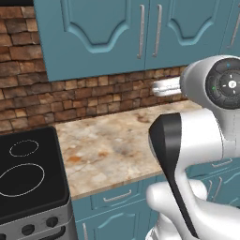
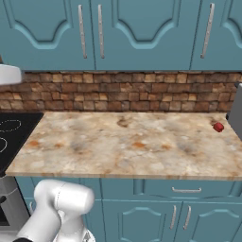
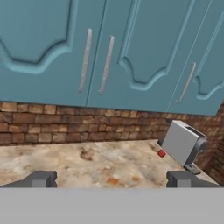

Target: Close all open cabinet doors.

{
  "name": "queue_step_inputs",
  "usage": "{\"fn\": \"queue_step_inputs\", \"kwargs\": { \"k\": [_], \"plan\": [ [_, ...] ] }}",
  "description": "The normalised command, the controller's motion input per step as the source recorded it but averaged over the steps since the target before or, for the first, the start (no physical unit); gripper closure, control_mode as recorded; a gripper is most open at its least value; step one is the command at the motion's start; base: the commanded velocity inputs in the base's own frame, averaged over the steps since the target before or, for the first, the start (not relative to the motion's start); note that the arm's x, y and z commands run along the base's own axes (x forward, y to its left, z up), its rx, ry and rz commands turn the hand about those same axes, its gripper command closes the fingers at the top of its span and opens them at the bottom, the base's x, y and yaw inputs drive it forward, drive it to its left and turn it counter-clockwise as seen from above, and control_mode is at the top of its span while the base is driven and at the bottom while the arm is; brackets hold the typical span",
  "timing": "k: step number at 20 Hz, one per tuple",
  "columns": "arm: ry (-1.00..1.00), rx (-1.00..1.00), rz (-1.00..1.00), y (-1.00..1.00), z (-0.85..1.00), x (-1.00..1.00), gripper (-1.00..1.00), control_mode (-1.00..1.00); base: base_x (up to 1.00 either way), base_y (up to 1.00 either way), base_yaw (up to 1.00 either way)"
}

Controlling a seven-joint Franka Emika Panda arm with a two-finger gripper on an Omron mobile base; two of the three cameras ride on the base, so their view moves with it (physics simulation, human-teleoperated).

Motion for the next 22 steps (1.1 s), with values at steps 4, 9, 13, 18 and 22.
{"fn": "queue_step_inputs", "kwargs": {
  "k": [4, 9, 13, 18, 22],
  "plan": [
    [0.00, 0.00, 0.00, 0.00, 0.00, 0.00, -1.00, 1.00, -0.16, 0.32, 0.05],
    [0.00, 0.00, 0.00, 0.00, 0.00, 0.00, -1.00, 1.00, -0.40, 0.32, 0.25],
    [0.00, 0.00, 0.00, 0.00, 0.00, 0.00, -1.00, 1.00, -0.59, 0.29, 0.41],
    [0.00, 0.00, 0.00, 0.00, 0.00, 0.00, -1.00, 1.00, -0.64, 0.32, 0.46],
    [0.00, 0.00, 0.00, 0.00, 0.00, 0.00, -1.00, 1.00, -0.51, 0.47, 0.48]
  ]
}}
